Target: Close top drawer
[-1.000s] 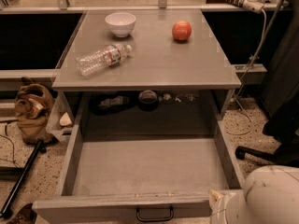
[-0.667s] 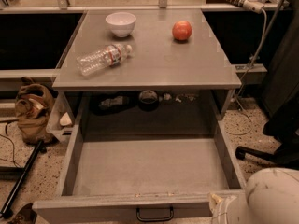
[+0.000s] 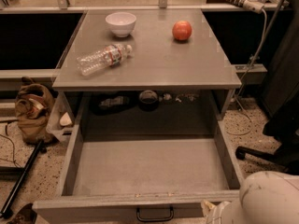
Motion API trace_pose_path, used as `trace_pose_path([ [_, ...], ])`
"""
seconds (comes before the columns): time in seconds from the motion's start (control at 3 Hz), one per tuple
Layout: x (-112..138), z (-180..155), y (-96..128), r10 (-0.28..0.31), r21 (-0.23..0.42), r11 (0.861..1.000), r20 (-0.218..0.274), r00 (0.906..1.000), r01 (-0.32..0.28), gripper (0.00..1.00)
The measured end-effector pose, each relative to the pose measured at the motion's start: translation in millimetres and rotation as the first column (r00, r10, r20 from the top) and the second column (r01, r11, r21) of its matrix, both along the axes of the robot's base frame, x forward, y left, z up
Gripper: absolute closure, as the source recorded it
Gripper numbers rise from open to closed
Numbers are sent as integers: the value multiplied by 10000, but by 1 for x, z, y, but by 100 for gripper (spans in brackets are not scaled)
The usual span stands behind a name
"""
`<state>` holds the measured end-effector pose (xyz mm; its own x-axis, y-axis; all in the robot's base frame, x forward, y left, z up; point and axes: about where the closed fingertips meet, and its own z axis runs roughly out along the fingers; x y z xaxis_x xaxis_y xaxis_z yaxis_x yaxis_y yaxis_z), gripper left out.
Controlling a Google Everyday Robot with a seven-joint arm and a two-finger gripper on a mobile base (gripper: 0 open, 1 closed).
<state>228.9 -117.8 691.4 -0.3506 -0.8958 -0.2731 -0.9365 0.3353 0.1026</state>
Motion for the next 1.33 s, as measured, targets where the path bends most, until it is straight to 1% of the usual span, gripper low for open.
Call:
trace_pose_path([
  [0.67, -2, -9, 15, 241, 409, 9989, -223, 9995, -232, 0],
  [1.0, 4, -22, 23, 469, 552, 9975, -357, 9983, -449, 0],
  [1.33, 25, -39, 24, 436, 988, 9943, -208, 9988, -413, 0],
])
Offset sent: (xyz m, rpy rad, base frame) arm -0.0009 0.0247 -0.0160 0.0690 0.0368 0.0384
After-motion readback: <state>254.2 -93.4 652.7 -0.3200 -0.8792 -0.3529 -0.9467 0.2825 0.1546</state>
